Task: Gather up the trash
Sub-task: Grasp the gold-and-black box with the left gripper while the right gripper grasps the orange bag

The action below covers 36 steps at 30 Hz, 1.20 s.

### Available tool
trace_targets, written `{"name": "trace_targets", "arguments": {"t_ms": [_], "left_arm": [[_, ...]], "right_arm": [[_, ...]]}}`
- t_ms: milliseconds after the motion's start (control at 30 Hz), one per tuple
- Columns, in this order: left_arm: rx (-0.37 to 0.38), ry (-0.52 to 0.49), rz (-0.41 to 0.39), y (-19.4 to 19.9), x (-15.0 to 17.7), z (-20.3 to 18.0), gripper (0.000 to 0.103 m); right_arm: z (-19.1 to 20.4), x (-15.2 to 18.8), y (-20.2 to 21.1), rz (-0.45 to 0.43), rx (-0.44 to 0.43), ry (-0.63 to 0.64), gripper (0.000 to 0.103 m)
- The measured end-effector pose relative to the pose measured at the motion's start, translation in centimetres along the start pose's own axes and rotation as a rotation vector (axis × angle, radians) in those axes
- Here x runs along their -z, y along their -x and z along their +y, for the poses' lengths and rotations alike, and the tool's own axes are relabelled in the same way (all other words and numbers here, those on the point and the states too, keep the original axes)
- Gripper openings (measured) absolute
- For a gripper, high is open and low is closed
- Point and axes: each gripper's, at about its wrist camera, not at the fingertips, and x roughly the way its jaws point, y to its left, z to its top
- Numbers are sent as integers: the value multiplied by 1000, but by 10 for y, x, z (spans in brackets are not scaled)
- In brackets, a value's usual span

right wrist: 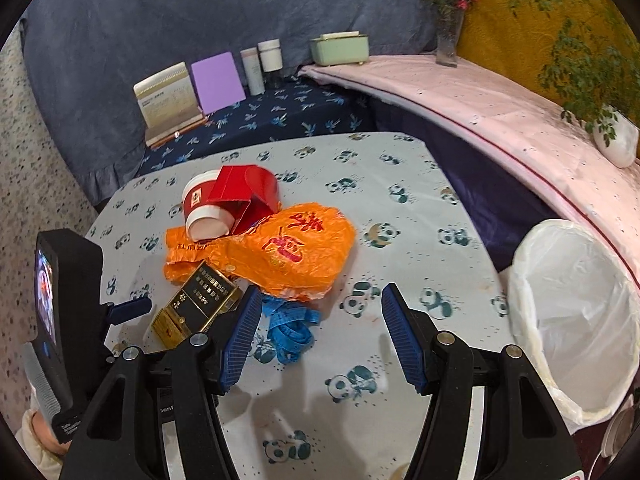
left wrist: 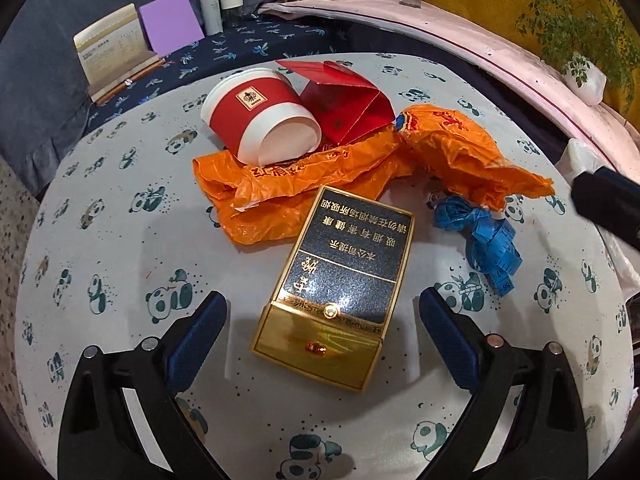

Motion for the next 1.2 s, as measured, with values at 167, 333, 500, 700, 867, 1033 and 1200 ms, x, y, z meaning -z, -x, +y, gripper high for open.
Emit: {"name": "trace_targets", "arguments": {"t_ms": [167,333,500,700,867,1033,1200], "left_arm": [[39,27,4,-4,-4,4,82],[43,17,-8,-2,-6,-1,62],[53,47,-6,1,-4,-3,58],[68,87,0,7,0,-7,57],[78,95,-11,17,2,-16,57],[97,93,-42,36,-2,-27,57],[112,66,-84,60,-9,-46,57]], "right_arm": [[11,0,-16,27,-10,34,61],[15,-5,-28,33,-5,41,61],[13,-10,-41,51,-12,29,49],[9,-6,-40,62,-26,18,6],[1,-7,-19,8,-19,-1,5],[-12,-13,9,-50,-5,-31,5],[-29,-17,40,-109,8,-61,5]]}}
